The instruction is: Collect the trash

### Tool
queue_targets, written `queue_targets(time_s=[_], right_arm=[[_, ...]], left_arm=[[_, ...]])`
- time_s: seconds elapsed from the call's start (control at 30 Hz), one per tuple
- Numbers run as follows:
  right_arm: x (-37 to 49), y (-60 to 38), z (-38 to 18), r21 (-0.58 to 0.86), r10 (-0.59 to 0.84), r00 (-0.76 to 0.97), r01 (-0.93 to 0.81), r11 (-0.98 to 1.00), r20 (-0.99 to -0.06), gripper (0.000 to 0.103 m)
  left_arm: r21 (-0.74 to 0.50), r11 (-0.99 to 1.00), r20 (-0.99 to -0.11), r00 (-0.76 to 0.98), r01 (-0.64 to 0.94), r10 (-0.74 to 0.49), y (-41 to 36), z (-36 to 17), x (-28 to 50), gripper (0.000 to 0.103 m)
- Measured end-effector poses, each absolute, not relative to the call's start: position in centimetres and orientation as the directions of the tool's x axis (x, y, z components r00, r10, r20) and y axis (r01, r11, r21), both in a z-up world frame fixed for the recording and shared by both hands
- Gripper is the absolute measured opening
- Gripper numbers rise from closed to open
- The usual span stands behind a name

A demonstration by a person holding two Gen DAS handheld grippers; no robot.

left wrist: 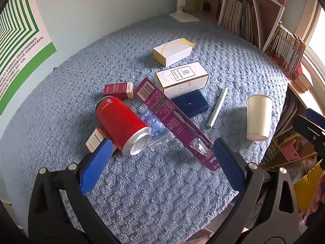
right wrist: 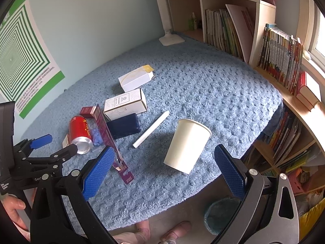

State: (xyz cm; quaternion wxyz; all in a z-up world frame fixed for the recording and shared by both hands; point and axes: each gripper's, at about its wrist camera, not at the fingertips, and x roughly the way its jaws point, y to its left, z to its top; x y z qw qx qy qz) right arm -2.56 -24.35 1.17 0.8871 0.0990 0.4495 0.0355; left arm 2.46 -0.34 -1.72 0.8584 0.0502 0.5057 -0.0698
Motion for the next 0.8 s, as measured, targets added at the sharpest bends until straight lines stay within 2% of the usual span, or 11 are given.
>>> queue_targets(time_s=[0.8], right_arm=[[0.1, -25.6, -0.9, 0.280, 0.240, 0.541, -0.009, 0.960, -0.806, 0.097]], left_arm=[[0.034, 0.991, -0.888, 0.460, 0.126, -0.028, -1.8, -3.1, 4.1, 0.097]])
